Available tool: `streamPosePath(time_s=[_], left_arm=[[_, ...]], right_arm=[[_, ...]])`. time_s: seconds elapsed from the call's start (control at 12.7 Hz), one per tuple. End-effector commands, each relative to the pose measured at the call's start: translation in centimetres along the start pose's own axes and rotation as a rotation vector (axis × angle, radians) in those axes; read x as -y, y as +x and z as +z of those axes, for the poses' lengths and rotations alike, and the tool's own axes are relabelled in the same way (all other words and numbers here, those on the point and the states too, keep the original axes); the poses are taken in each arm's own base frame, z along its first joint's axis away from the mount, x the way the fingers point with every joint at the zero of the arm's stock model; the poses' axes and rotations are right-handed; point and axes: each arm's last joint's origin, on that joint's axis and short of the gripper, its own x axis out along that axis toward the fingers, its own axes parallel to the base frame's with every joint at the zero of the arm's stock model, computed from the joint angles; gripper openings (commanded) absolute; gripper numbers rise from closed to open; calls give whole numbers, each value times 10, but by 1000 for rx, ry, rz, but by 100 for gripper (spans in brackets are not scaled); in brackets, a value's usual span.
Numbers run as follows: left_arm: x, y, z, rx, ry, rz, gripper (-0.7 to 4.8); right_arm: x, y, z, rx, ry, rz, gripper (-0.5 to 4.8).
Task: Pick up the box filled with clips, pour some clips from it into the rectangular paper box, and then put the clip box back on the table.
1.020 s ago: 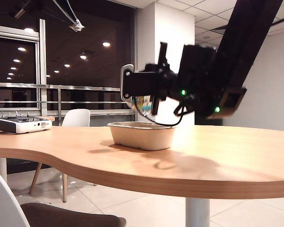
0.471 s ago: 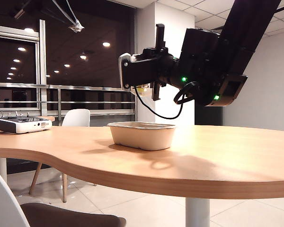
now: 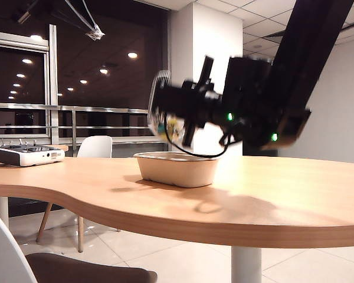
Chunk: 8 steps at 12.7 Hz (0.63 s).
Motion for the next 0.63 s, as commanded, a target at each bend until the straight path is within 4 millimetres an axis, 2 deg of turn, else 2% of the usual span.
streamPosePath(time_s=[0.08,0.16,0.24,0.31,0.63], left_arm=[[1,-2,2,13,6,-5,-6],[1,-2,2,13,5,-5,-6],[1,-2,2,11,-3,-5,-6],[1,-2,2,11,-21,-5,-6],[1,-2,1,6,-45,-6,-6]], right_arm=[[52,7,-4,-238,289,-248,-4],[70,7,-7,-319,315,-315,-3],[100,7,-11,-432,418,-366,-3],[117,7,-11,-480,473,-330,-3],[153,-1,-18,-557,665,-220,-3]])
